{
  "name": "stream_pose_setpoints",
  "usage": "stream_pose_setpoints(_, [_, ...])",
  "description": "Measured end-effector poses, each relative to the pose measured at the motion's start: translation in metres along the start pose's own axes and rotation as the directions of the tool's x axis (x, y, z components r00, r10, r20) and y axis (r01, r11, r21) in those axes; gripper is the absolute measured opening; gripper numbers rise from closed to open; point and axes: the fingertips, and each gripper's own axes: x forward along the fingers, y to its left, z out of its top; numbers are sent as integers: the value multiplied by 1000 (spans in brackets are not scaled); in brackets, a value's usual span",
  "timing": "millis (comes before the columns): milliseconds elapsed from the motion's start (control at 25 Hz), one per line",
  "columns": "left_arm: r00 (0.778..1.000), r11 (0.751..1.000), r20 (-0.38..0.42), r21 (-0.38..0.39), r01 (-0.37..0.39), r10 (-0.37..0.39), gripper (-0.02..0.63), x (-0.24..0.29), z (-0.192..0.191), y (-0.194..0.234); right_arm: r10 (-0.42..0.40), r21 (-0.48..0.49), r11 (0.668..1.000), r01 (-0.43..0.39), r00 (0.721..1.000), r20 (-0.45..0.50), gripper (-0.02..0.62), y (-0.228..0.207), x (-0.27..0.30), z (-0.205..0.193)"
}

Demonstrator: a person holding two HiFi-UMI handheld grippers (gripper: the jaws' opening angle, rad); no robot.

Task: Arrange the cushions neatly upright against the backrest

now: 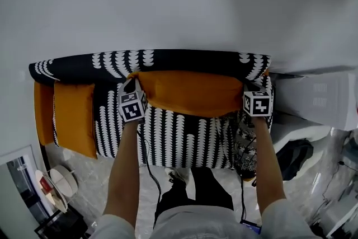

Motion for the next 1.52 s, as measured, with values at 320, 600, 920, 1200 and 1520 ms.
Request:
stream_pose_setpoints(320, [999, 997, 42, -71, -15, 18, 21, -14, 9, 7, -5, -11, 1000, 6, 999, 52, 20, -8, -20, 11])
stream_pose_setpoints(600, [995, 984, 102, -172, 40, -23, 120, -46, 19, 17, -57, -6, 998, 58, 989, 138, 25, -8, -74, 27])
stream_pose_setpoints(920, [987, 986, 136, -134, 102, -83, 140, -101, 3, 17, -60, -3, 998, 62, 977, 206, 23, 19, -137, 25])
stream_pose_setpoints(1200, [984, 976, 145, -172, 131, -107, 121, -173, -32, 37, -86, -36, 995, 97, 967, 240, 23, 36, -205, -1])
stream_pose_setpoints(1520, [962, 980, 233, -98, 171, -145, 27, -288, -62, 48, -104, -49, 991, 127, 939, 328, 23, 83, -299, -41])
